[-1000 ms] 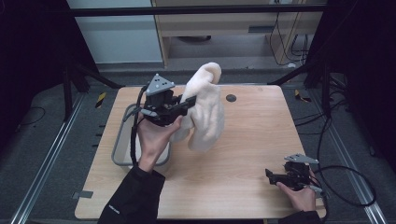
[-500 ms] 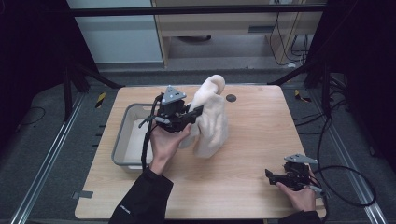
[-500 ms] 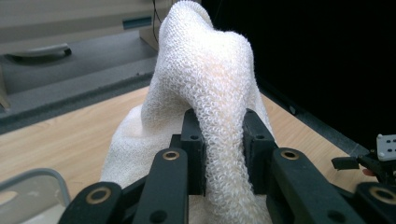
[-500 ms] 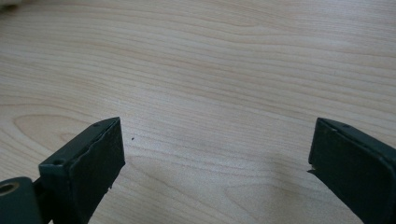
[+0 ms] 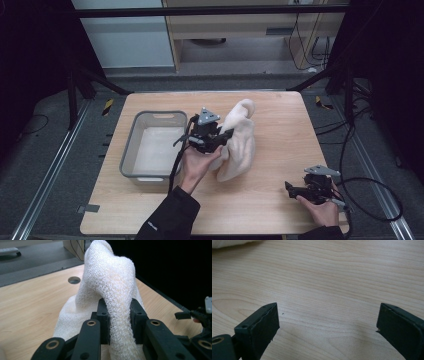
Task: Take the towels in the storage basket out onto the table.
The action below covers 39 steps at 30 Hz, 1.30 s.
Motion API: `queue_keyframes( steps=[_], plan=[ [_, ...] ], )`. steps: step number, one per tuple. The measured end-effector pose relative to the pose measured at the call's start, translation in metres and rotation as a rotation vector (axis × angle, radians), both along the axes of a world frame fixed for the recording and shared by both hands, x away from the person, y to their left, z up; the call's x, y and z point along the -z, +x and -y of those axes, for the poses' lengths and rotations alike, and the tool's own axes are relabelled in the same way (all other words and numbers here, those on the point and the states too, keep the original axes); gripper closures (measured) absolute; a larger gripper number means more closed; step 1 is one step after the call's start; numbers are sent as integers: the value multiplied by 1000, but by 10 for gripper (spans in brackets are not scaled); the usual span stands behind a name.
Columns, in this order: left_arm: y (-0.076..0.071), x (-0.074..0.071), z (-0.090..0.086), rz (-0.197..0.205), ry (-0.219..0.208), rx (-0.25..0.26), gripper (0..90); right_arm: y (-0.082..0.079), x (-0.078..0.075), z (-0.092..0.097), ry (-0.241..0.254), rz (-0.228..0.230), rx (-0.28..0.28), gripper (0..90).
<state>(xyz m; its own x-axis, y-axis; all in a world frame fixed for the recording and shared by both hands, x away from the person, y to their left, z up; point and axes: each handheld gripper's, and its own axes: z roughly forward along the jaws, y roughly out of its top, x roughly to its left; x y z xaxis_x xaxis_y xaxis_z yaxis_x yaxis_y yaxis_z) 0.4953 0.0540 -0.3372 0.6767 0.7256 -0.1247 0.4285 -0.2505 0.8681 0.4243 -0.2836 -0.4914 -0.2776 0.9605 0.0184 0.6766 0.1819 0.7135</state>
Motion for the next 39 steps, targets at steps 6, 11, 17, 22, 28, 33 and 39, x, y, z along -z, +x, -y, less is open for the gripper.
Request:
queue_keyframes(
  steps=[6, 11, 17, 22, 28, 33, 39],
  plan=[
    [-2, 22, 16, -27, 2, 24, 737, -1, 0, 1, -6, 23, 18, 64],
    [-5, 36, 28, -21, 24, 33, 735, -2, 1, 3, -23, 39, 36, 87],
    [-11, 48, 42, -8, 27, 53, 732, -2, 2, 8, -9, 39, 61, 96],
    [-19, 62, 53, -4, 28, 68, 719, -2, 3, 9, -10, 44, 76, 97],
    [-25, 76, 65, -20, 43, 85, 708, -2, 4, 12, -14, 44, 100, 103],
    [-30, 86, 74, -25, 52, 103, 676, -1, 5, 12, -24, 38, 95, 104],
    [-36, 94, 84, -17, 56, 118, 605, -1, 6, 12, -33, 39, 94, 103]
  ],
)
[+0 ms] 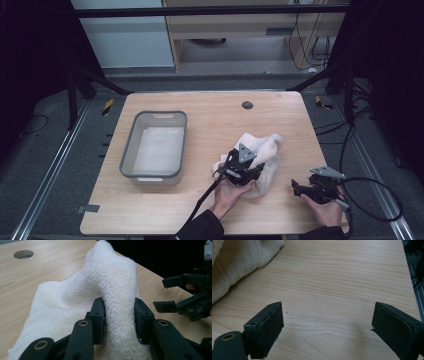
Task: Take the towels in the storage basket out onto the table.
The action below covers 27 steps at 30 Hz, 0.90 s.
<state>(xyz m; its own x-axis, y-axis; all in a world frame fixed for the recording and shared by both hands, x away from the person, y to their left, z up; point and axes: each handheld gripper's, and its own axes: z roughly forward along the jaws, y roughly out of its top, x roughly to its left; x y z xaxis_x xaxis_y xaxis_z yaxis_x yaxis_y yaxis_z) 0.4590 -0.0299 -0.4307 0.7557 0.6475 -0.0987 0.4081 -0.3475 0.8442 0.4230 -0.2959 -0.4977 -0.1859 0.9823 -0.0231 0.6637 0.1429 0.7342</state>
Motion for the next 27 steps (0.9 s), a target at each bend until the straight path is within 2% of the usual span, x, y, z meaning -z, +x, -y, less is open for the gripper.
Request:
queue_keyframes(
  steps=[3, 4, 5, 6, 8, 9, 12, 15, 16, 17, 20, 23, 24, 27],
  plan=[
    [-1, 3, 2, 1, -7, 14, 523, 0, 0, 0, -2, 0, 1, 104],
    [0, 3, 2, -4, -11, 20, 523, 0, 0, 0, -2, 0, 1, 104],
    [0, 4, 2, -24, -23, 33, 440, 0, 1, 0, -1, -2, 0, 103],
    [0, 4, 2, -24, -23, 33, 406, 0, 1, 0, -1, -2, 0, 103],
    [0, 2, 0, -29, -14, 46, 341, 0, 1, 0, -3, -3, -2, 103],
    [-1, 0, -2, -32, -6, 52, 341, 0, 1, 0, -3, -3, -3, 103],
    [-2, -6, -10, -49, -10, 69, 256, 0, 1, 0, -1, -2, -4, 102],
    [-5, -18, -23, -50, -5, 79, 228, 0, 1, -1, 0, -3, -5, 100],
    [-5, -18, -23, -50, -5, 79, 225, 0, 1, -1, 0, -3, -5, 100],
    [-8, -25, -31, -39, 0, 82, 220, 0, 1, -1, -2, -3, -7, 99],
    [-10, -32, -40, -31, 8, 83, 212, 0, 1, -1, -1, -2, -7, 97],
    [-14, -45, -62, 0, 47, 73, 208, 0, 1, -2, -1, -2, -10, 93],
    [-14, -45, -62, 0, 47, 73, 205, 0, 1, -2, -1, -2, -10, 93],
    [-18, -51, -89, 11, 70, 62, 201, 0, 1, -2, -8, 1, -22, 89]
  ],
)
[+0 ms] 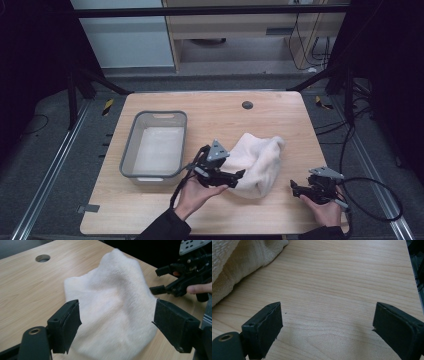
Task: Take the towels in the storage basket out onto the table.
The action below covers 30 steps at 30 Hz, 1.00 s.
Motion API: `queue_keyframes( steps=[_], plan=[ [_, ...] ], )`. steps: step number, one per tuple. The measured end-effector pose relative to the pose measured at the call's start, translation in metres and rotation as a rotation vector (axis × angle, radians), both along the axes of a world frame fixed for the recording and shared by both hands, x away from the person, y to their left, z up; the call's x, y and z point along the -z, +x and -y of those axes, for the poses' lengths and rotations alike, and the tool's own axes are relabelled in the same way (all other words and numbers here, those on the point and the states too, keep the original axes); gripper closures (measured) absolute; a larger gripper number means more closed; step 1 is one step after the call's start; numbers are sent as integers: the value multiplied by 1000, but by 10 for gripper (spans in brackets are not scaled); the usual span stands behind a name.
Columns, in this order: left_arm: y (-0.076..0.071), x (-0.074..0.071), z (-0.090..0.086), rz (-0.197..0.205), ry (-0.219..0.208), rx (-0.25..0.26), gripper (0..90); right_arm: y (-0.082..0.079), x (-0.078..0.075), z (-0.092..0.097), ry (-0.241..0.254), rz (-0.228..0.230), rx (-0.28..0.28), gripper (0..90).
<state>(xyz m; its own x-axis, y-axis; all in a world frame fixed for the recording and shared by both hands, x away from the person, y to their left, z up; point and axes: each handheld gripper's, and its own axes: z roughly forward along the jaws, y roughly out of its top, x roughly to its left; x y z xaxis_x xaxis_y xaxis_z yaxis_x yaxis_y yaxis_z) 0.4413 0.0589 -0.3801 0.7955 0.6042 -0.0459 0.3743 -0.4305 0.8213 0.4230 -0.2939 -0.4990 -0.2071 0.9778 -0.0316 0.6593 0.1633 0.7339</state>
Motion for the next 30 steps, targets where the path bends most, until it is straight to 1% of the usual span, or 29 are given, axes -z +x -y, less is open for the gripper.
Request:
queue_keyframes(
  steps=[1, 2, 5, 7, 9, 10, 11, 12, 13, 14, 16, 17, 19, 20, 21, 23, 24, 25, 26, 27, 28, 29, 30],
  plan=[
    [0, 0, 0, 0, 0, 0, 201, 0, 0, 0, 0, 0, 0, 89],
    [-2, 0, -15, 5, 13, -16, 200, 0, 0, 0, 1, 3, -2, 88],
    [-5, 2, -38, 17, 2, -51, 202, 0, 0, -1, 0, 0, -3, 85],
    [-6, 5, -54, 13, -2, -80, 201, 0, 1, -2, 1, 0, -2, 82],
    [-7, 9, -68, 8, 2, -105, 201, 0, 1, -2, -3, 1, -4, 80],
    [-7, 9, -68, 8, 2, -105, 201, 0, 1, -2, -5, 2, -5, 79],
    [-8, 11, -75, 12, 7, -116, 201, 0, 1, -2, -5, 2, -5, 79],
    [-10, 14, -89, 11, 4, -139, 202, 0, 1, -2, -5, 2, -5, 78],
    [-11, 16, -96, 10, 5, -147, 202, 0, 1, -2, -3, 1, -3, 78],
    [-11, 16, -96, 10, 5, -147, 202, 0, 1, -2, -3, 1, -3, 78],
    [-13, 19, -115, 21, 3, -184, 202, 0, 1, -2, 0, -1, -2, 76],
    [-13, 19, -115, 21, 3, -184, 202, 0, 1, -2, 0, -1, -2, 76],
    [-13, 21, -125, 17, -14, -211, 202, -1, 1, -2, -2, 1, -3, 76],
    [-13, 20, -131, 22, 1, -222, 200, 0, 1, -2, -3, 1, -4, 75],
    [-13, 20, -134, 29, 5, -232, 200, 0, 1, -2, -3, 1, -4, 75],
    [-15, 20, -143, 40, 1, -250, 200, 0, 1, -2, -5, 1, -5, 74],
    [-16, 21, -149, 41, 0, -266, 200, 0, 1, -2, -6, 2, -6, 75],
    [-16, 21, -149, 41, 0, -266, 200, 0, 1, -2, -6, 2, -6, 75],
    [-18, 23, -158, 36, -4, -282, 200, 0, 1, -3, -8, 1, -10, 74],
    [-18, 23, -158, 36, -4, -282, 200, 0, 2, -3, -10, -1, -8, 74],
    [-19, 24, -165, 35, -6, -298, 200, 0, 2, -3, -9, -1, -10, 74],
    [-19, 24, -165, 35, -6, -298, 200, 0, 2, -3, -9, -1, -10, 74],
    [-20, 25, -171, 38, -8, -311, 201, 0, 2, -3, -12, -3, -13, 74]
  ],
)
